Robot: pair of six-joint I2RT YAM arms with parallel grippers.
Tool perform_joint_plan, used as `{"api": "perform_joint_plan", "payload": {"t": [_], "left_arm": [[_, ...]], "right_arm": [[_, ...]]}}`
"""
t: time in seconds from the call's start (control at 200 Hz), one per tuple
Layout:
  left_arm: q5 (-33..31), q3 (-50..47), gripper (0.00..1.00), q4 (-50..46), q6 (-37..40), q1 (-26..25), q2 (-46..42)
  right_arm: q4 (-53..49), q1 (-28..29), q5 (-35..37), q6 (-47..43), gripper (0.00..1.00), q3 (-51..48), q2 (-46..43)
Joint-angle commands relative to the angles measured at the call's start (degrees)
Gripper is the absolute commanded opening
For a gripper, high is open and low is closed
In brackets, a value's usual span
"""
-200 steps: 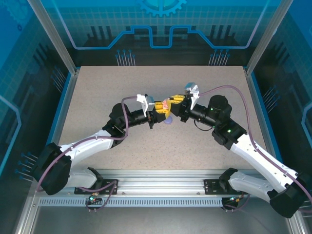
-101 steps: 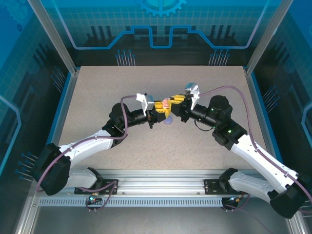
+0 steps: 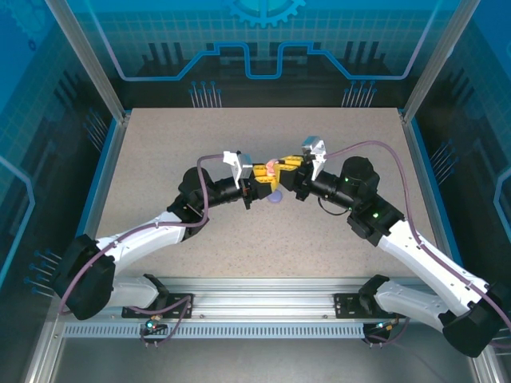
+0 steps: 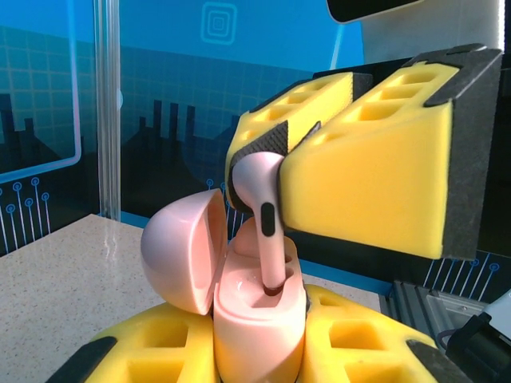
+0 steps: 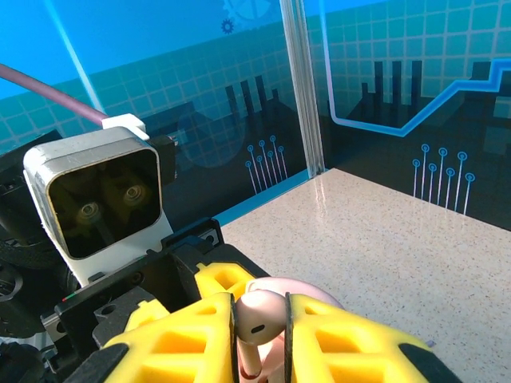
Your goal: Insert the wireless bluetooth earbuds into the charging case
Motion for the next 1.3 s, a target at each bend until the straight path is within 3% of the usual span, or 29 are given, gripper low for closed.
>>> {"api": "perform_joint_plan", "payload": {"t": [0.0,0.59,1.291], "left_arm": [[-0.5,2.1,0.0,0.4,-0.3,-0.4,-1.5],[-2.5,1.7,0.0,-1.7,0.9,-0.4,-2.4],[-0.2,3.1,0.0,-3.6,1.0,-0.4,-1.1]], "right_arm": [[-0.8,1.0,2.2,-1.5,0.2,0.0,0.0],[-4.2,1.6,4.4,-2.9,0.21,0.6,-0.5],[-7.5,2.3,3.2,-4.1,0.33,3.2,1.0]]}}
